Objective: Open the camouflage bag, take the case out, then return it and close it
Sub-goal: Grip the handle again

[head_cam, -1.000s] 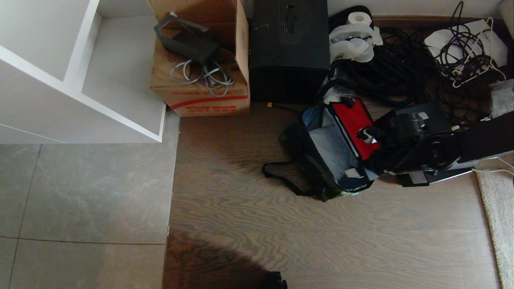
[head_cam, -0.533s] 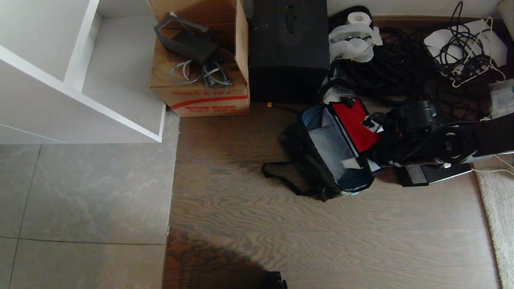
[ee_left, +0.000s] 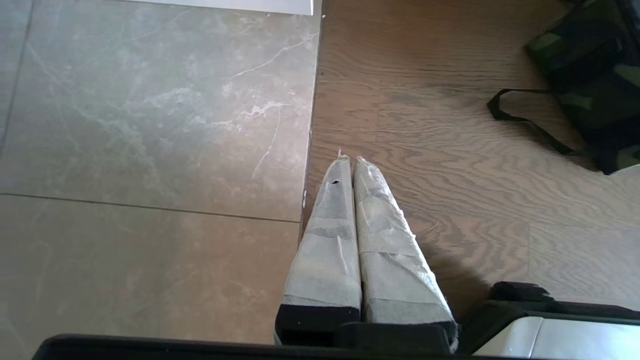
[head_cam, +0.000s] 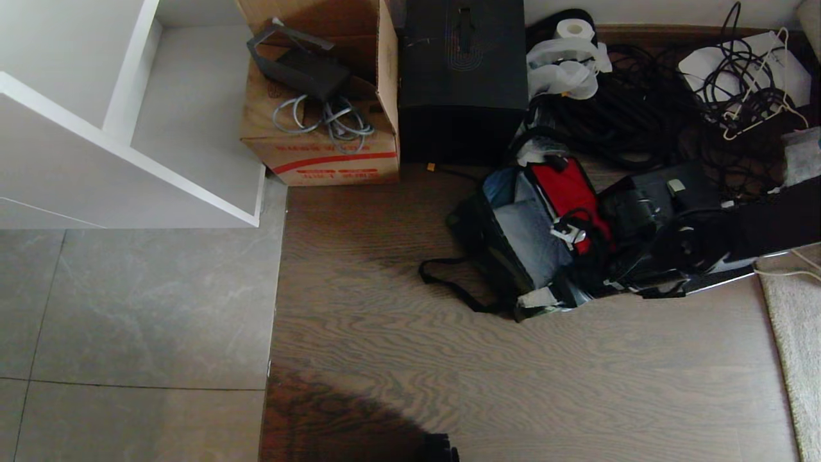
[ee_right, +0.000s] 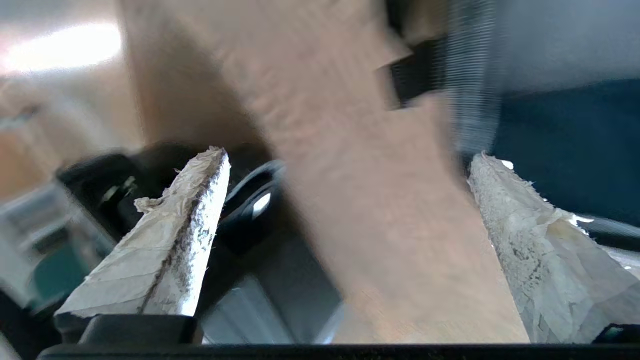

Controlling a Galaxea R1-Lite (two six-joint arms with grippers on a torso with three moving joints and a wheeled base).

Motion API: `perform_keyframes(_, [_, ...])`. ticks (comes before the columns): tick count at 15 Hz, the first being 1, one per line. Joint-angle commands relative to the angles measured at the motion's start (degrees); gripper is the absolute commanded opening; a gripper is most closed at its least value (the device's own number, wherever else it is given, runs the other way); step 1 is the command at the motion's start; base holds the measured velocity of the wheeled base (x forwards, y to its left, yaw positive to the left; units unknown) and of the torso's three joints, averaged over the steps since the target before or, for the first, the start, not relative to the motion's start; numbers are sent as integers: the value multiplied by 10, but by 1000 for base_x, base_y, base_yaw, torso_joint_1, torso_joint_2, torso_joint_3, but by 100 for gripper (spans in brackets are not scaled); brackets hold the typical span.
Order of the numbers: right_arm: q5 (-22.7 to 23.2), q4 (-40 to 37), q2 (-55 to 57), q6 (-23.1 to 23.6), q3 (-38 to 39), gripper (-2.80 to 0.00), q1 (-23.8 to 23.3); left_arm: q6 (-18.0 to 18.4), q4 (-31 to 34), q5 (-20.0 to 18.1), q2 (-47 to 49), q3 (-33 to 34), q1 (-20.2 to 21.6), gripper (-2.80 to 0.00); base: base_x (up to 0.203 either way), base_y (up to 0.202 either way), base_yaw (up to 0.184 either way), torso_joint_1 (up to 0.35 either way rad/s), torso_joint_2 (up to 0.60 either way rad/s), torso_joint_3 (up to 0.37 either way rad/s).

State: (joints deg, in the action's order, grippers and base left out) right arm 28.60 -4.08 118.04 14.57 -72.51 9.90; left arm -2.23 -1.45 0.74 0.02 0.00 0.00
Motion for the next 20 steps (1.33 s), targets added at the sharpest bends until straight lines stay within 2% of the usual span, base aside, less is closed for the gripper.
perform_keyframes(1, [2, 1, 44, -1, -22, 0, 13, -1, 0, 0, 0, 5, 0, -280, 0, 0, 0, 0, 0, 0])
perform_keyframes(3, [0, 1, 56, -5, -41, 0, 15, -1, 0, 0, 0, 5, 0, -280, 0, 0, 0, 0, 0, 0])
perform_keyframes(7, [-4, -10, 79, -35, -132, 0, 12, -1, 0, 0, 0, 5, 0, -280, 0, 0, 0, 0, 0, 0])
perform_keyframes(12, [-5, -7, 88, -37, -170, 0, -1, -1, 0, 0, 0, 5, 0, -280, 0, 0, 0, 0, 0, 0])
perform_keyframes(14, [-29, -4, 120, -36, -171, 0, 6, 0, 0, 0, 0, 5, 0, -280, 0, 0, 0, 0, 0, 0])
perform_keyframes(16, [-82, 5, 145, -36, -172, 0, 20, 0, 0, 0, 0, 5, 0, -280, 0, 0, 0, 0, 0, 0])
perform_keyframes(17, [-93, 9, 149, -37, -173, -280, 23, 0, 0, 0, 0, 5, 0, -280, 0, 0, 0, 0, 0, 0])
perform_keyframes(20, [-111, 23, 164, -37, -174, -280, 36, -1, 0, 0, 0, 5, 0, -280, 0, 0, 0, 0, 0, 0])
